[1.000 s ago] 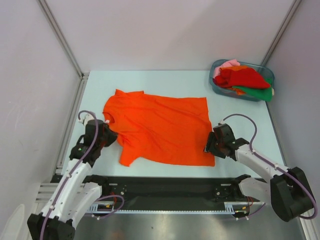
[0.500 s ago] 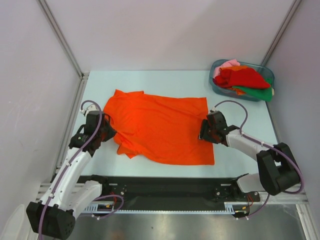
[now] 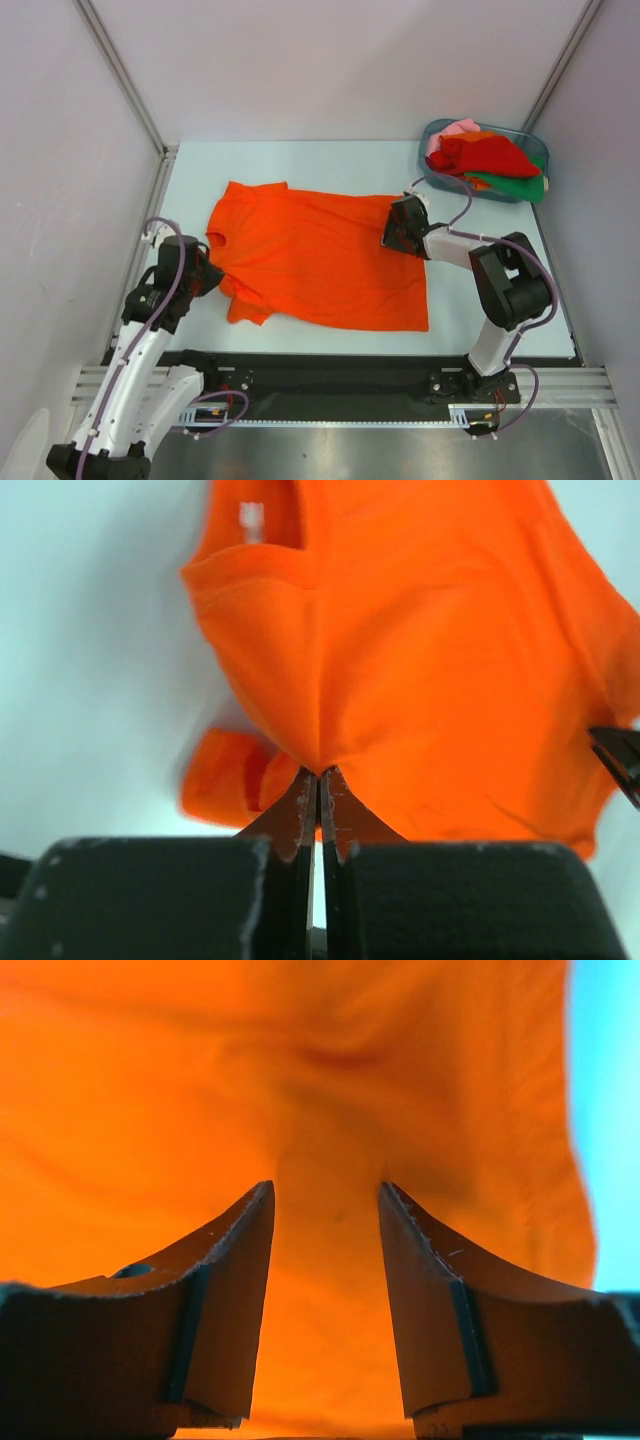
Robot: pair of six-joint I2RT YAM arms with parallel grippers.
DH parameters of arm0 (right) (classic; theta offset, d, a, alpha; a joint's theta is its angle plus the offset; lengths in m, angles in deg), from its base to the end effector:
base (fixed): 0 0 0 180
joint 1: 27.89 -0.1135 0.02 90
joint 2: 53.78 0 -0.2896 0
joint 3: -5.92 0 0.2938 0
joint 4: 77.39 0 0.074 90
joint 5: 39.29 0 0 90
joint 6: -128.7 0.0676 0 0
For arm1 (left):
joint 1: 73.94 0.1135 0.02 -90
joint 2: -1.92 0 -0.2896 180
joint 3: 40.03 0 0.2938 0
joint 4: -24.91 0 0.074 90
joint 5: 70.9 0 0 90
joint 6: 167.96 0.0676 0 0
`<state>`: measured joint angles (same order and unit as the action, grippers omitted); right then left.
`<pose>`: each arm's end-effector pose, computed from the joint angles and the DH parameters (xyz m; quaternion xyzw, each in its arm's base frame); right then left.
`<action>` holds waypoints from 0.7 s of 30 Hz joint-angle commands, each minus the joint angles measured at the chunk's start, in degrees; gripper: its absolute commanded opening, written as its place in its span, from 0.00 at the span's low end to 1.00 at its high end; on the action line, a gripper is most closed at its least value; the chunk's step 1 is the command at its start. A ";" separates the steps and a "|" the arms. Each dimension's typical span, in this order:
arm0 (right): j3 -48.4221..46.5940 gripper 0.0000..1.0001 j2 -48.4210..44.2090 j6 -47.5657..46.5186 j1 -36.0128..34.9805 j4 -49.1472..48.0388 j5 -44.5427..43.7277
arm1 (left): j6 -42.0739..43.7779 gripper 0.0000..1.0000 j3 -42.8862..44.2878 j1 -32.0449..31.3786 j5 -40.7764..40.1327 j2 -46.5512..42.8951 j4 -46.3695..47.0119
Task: Fold and stack the t-shirts
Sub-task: Flatten the tshirt out
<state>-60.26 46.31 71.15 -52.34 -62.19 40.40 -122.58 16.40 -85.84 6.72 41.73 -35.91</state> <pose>0.3751 0.1573 0.1285 0.0964 0.9288 0.0917 0.3460 0.1786 -0.0228 0.2853 -0.2982 0.8669 -0.0957 0.3878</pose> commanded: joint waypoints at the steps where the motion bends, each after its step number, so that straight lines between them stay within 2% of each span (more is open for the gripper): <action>1: -2.55 0.51 4.05 0.52 2.90 -0.61 -2.96 | 0.05 0.02 2.90 -0.23 9.34 5.43 9.54; 4: -4.31 0.51 5.90 -1.94 4.75 0.79 -3.14 | 1.72 0.01 6.49 -1.98 11.33 19.47 17.82; 7: -7.21 0.52 6.52 -3.87 5.37 3.87 -2.62 | 6.55 0.05 17.73 -4.62 8.17 38.97 19.07; 8: -8.09 0.52 6.26 -4.67 5.29 5.27 -2.70 | 7.96 0.15 24.11 -5.32 7.64 42.85 18.46; 9: -8.36 0.52 4.95 -5.37 5.11 5.89 -2.18 | 10.67 0.28 26.44 -5.59 7.90 46.89 17.41; 10: -8.71 0.53 4.07 -6.33 4.94 6.94 -1.57 | 11.39 0.42 27.59 -6.20 7.03 46.50 17.74; 11: -9.32 0.54 3.19 -8.52 4.24 9.13 -1.12 | 11.66 0.67 26.91 -7.68 3.11 45.10 18.53; 12: -9.50 0.54 0.92 -9.76 3.80 10.10 -0.95 | 11.92 0.75 25.33 -8.22 2.20 42.65 19.50; 13: -9.33 0.55 -0.50 -11.34 3.10 11.07 -0.60 | 11.93 0.94 21.32 -8.49 1.75 37.67 20.11; 14: -8.46 0.55 -1.73 -13.53 1.09 11.95 0.02 | 11.93 1.00 19.36 -8.49 1.66 34.66 20.47; 17: -5.91 0.56 -7.97 -16.70 -3.57 11.35 3.52 | 11.75 1.00 12.68 -8.49 -1.41 23.67 15.58; 21: -2.83 0.58 -11.67 -13.31 -15.94 6.96 9.77 | 9.65 0.99 4.42 -8.31 -2.21 7.60 11.60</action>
<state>-64.32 37.77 58.08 -60.86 -52.53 44.40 -112.46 25.69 -94.36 7.07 57.23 -20.02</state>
